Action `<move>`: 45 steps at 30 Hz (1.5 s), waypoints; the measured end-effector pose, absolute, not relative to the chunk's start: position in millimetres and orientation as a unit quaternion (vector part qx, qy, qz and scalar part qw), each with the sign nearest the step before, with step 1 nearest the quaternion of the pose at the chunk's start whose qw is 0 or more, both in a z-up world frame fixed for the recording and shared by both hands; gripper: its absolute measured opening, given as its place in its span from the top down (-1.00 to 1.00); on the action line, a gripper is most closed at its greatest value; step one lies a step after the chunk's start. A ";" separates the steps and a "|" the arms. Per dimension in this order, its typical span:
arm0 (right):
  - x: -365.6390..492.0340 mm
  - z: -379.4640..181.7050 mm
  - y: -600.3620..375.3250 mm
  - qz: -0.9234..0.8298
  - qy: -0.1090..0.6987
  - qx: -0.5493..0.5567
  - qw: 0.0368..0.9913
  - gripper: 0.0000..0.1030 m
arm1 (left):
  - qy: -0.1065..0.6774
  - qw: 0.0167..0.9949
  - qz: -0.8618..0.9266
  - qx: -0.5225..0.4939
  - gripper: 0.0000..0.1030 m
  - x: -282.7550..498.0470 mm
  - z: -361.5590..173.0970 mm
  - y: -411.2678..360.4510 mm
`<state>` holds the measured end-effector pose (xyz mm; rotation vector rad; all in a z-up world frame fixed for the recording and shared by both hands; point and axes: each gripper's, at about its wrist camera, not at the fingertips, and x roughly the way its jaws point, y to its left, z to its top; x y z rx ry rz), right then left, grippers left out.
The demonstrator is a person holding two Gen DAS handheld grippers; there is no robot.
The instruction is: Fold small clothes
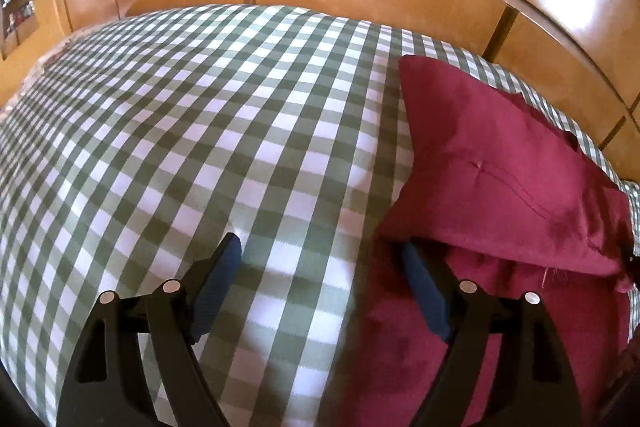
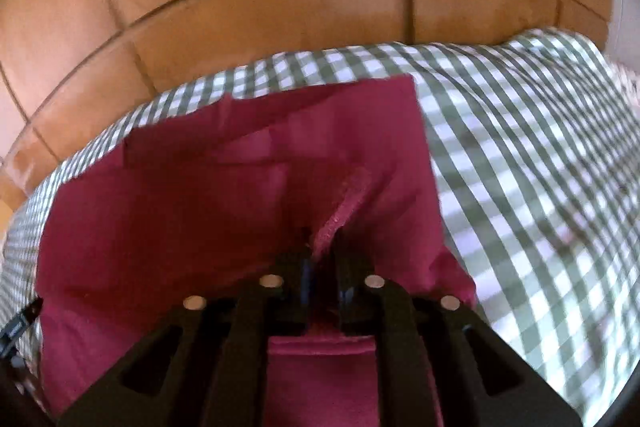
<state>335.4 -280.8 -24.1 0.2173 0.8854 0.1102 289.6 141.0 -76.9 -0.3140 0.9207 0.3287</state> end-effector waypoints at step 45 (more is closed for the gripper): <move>343.3 -39.1 -237.7 0.083 0.417 0.042 0.904 -0.71 | 0.383 0.917 0.078 -0.075 -0.62 352.5 -47.8 68.9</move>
